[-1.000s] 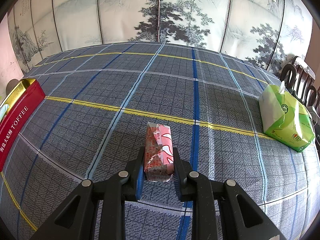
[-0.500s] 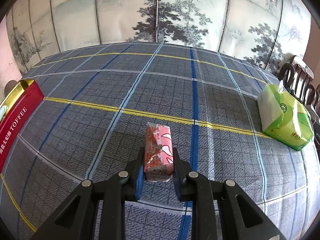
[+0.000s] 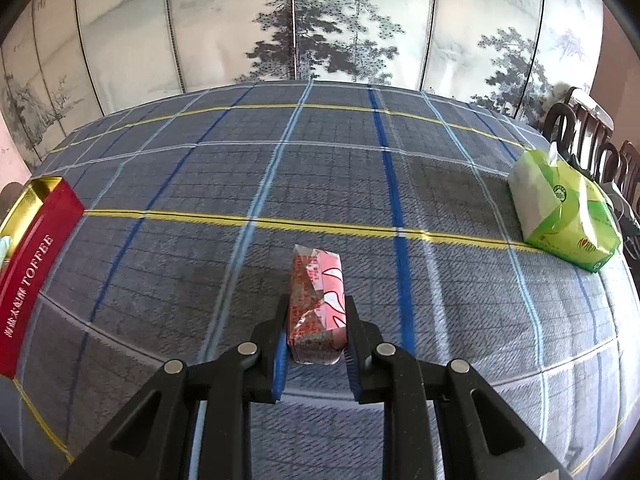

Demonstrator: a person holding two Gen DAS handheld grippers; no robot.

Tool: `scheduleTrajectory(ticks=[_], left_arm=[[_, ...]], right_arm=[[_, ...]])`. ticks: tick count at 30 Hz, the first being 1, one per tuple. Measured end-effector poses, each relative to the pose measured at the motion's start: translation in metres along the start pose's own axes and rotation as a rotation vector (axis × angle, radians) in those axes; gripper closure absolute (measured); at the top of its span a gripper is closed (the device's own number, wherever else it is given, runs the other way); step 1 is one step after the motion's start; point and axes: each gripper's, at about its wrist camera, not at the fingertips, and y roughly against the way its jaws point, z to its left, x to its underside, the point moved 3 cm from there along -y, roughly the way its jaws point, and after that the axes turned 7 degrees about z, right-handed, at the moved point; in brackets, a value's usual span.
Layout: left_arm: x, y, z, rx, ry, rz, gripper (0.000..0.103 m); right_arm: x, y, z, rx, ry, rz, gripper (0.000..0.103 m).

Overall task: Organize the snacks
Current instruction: 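Carry the pink wrapped snack into the gold tin and open the right gripper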

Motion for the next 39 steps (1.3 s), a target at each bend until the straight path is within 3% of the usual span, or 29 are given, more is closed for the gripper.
scheduleTrajectory(ticks=[20, 39], left_arm=[[0.009, -0.002, 0.018, 0.001, 0.019, 0.012, 0.020], [0.025, -0.006, 0.050, -0.012, 0.094, 0.036, 0.020]], right_arm=[[-0.012, 0.072, 0.137, -0.229, 0.145, -0.088, 0.080], [-0.007, 0.093, 0.241, -0.360, 0.307, -0.066, 0.080]])
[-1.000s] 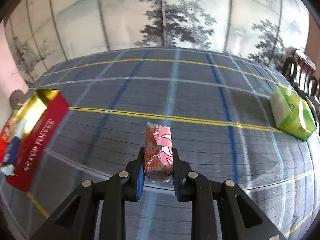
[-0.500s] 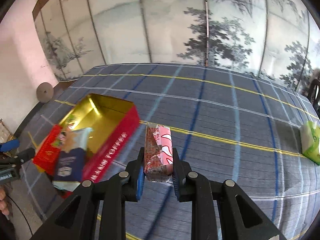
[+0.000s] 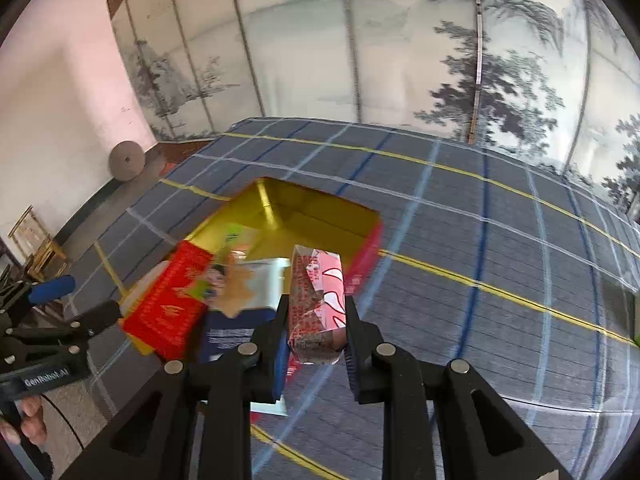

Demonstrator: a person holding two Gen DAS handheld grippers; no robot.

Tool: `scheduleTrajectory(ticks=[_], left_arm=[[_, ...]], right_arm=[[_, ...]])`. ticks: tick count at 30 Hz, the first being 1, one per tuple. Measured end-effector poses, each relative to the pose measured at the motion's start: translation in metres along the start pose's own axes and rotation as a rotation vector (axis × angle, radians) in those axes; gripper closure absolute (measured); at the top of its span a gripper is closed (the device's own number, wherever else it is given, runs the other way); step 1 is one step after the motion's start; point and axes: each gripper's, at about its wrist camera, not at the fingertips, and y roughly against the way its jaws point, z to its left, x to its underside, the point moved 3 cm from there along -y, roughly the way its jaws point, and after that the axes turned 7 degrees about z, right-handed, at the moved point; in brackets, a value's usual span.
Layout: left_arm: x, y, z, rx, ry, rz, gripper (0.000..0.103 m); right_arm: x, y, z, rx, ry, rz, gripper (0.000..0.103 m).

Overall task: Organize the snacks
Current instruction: 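Carry the pink wrapped snack into the gold tin and open the right gripper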

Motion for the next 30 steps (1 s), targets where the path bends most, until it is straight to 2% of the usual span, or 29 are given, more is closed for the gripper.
scheduleTrajectory(ticks=[12, 30], left_arm=[[0.008, -0.004, 0.023, -0.014, 0.036, 0.019, 0.020], [0.015, -0.012, 0.056, -0.040, 0.091, 0.044, 0.020]], right_arm=[[-0.001, -0.024, 0.042, -0.025, 0.046, 0.042, 0.080], [-0.003, -0.040, 0.066, -0.031, 0.044, 0.046, 0.080]])
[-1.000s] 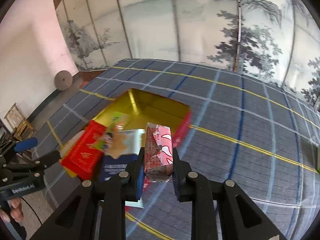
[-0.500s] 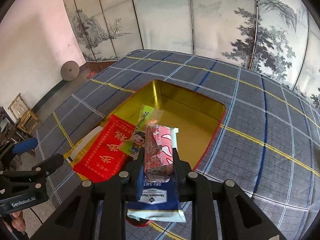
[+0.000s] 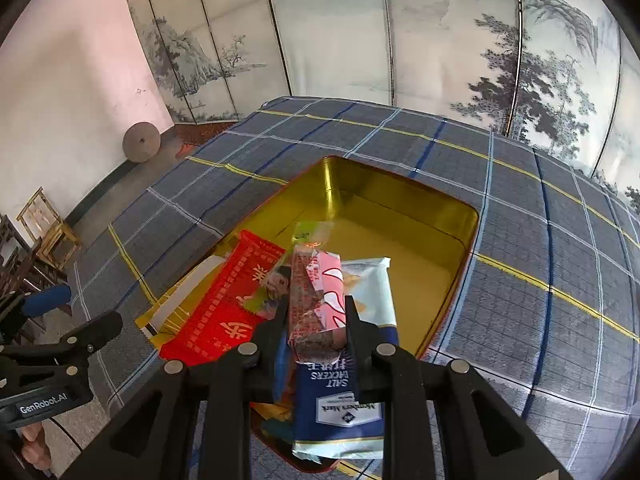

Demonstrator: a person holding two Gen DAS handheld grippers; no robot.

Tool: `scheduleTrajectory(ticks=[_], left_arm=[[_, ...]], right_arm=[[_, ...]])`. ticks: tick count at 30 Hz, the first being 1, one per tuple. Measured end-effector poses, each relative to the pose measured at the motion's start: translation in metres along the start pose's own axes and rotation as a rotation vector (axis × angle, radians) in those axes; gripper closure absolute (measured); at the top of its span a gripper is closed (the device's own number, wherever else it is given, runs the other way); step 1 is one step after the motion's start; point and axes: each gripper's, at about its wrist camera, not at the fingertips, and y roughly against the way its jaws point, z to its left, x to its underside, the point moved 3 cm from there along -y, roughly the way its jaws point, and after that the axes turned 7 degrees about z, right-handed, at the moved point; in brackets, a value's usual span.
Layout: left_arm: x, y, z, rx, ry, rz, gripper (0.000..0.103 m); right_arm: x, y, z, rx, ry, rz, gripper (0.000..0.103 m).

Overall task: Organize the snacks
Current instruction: 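Carry the pink wrapped snack into the gold tin and open the right gripper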

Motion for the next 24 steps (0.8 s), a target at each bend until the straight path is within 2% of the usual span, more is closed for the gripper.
scheduleTrajectory(ticks=[15, 24], left_arm=[[0.0044, -0.0022, 0.0016, 0.001, 0.001, 0.009, 0.020], [0.0063, -0.0003, -0.0017, 0.001, -0.008, 0.009, 0.019]], right_arm=[[0.0022, 0.0022, 0.0071, 0.009, 0.016, -0.009, 0.076], [0.0042, 0.0084, 0.0095, 0.016, 0.018, -0.021, 0.058]])
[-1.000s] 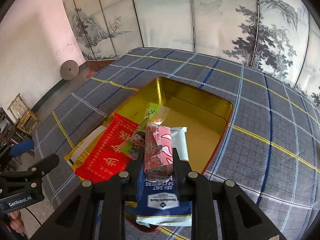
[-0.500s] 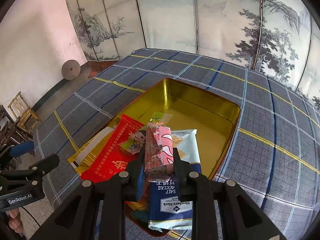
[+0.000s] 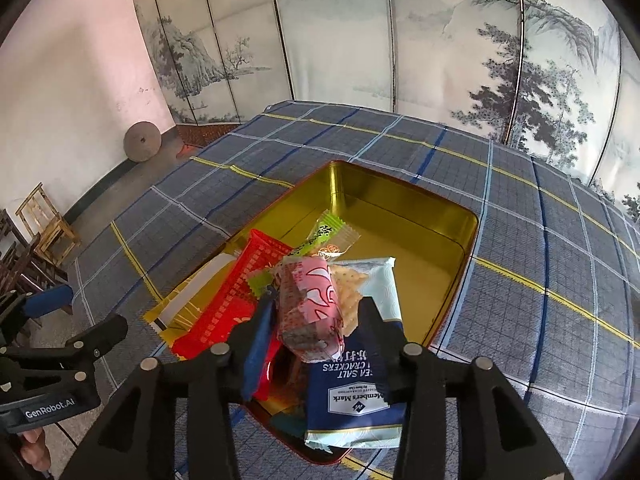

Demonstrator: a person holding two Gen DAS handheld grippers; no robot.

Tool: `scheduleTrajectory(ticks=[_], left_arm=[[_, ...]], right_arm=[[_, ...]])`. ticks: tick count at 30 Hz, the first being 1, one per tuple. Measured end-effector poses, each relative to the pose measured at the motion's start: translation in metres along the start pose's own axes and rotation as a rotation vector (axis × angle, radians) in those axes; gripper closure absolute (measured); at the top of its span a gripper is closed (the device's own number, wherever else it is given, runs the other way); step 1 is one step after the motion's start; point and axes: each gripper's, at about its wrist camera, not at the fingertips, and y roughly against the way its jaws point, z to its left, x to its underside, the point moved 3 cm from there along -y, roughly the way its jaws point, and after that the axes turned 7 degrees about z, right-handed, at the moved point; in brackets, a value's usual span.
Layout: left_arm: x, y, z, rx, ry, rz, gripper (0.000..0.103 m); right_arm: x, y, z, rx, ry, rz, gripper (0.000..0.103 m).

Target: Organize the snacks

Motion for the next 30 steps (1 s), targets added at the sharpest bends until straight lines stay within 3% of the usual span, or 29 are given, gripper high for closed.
scheduleTrajectory(ticks=[20, 30], left_arm=[[0.005, 0.010, -0.015, 0.007, -0.034, -0.013, 0.017], [0.006, 0.016, -0.022, 0.008, -0.046, -0.022, 0.015]], right_arm=[[0.021, 0.039, -0.005, 0.053, -0.007, -0.041, 0.028], [0.038, 0.046, -0.010, 0.051, -0.025, -0.013, 0.022]])
